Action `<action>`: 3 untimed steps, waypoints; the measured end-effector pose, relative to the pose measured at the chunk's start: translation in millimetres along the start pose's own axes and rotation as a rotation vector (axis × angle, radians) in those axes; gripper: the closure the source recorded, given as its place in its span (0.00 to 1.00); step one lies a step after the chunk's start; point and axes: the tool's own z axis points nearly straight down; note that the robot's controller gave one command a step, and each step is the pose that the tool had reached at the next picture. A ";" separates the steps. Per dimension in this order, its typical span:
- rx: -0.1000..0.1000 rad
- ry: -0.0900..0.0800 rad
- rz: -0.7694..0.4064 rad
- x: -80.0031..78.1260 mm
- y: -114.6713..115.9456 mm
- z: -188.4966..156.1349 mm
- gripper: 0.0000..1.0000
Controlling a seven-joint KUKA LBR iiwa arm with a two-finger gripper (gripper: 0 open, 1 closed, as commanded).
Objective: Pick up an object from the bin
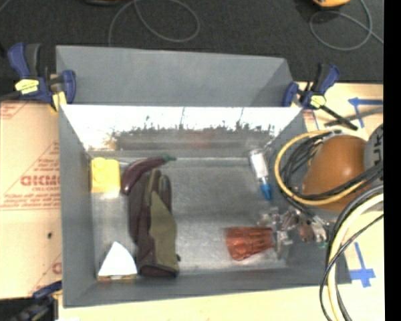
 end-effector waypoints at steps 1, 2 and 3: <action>0.001 -0.001 -0.001 -0.4 -0.2 -0.1 1.00; -0.003 0.007 -0.015 10.1 20.1 -45.8 1.00; 0.002 -0.005 -0.074 6.8 38.5 -90.9 1.00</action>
Offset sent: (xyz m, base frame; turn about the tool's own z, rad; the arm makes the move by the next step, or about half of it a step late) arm -0.0213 0.0368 0.1008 -0.0289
